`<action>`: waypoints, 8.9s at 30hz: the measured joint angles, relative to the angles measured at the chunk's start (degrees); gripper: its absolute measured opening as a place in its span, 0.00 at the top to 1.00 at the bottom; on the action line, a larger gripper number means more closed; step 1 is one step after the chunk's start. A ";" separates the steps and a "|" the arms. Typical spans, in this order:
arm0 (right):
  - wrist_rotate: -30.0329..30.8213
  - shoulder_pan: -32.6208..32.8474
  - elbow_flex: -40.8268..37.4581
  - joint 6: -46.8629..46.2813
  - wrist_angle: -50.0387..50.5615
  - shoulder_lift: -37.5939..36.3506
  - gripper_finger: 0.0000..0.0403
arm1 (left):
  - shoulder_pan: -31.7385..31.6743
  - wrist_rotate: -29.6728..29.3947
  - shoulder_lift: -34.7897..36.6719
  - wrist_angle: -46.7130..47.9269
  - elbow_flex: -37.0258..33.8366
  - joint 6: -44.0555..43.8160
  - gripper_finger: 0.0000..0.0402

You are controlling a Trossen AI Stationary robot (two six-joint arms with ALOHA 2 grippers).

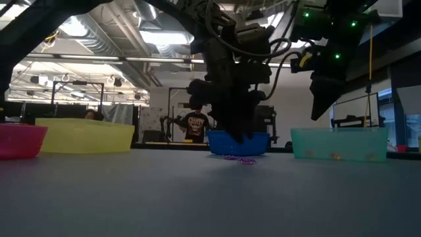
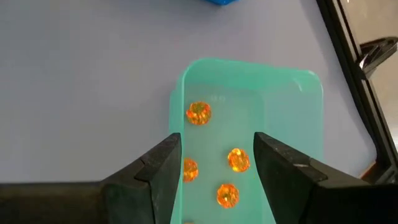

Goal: Sort Halloween decoration
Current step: Put the purple spider toy into the yellow basket

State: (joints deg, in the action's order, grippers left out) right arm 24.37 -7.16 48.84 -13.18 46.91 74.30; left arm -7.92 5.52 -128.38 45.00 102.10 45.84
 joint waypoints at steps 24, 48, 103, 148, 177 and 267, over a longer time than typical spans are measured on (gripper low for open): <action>0.40 -9.20 0.23 -3.17 10.08 -0.22 0.50 | 0.69 -0.90 -0.20 0.26 -0.14 -0.64 0.59; -19.40 -16.98 0.39 -6.15 -1.00 6.94 0.50 | 5.81 -18.91 -0.50 -16.88 -0.46 -0.05 0.59; -28.88 -4.17 5.66 -3.31 19.96 6.82 0.50 | 5.97 -19.33 -0.26 -8.90 -0.26 -0.46 0.59; -18.07 -0.37 -4.26 -10.57 18.51 -21.32 0.50 | -0.07 -1.44 -1.47 4.02 -0.13 -1.74 0.59; -19.44 -0.35 -4.70 -10.50 14.45 -21.31 0.50 | -1.92 -1.03 -3.08 4.42 -0.04 -4.41 0.62; -19.44 -0.35 -4.66 -10.50 14.06 -21.29 0.50 | 1.84 -5.11 -2.08 11.55 1.01 -15.28 0.77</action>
State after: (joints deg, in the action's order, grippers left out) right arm 4.93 -7.51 44.18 -23.68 60.97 53.01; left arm -6.09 0.40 -130.45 56.55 103.11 30.56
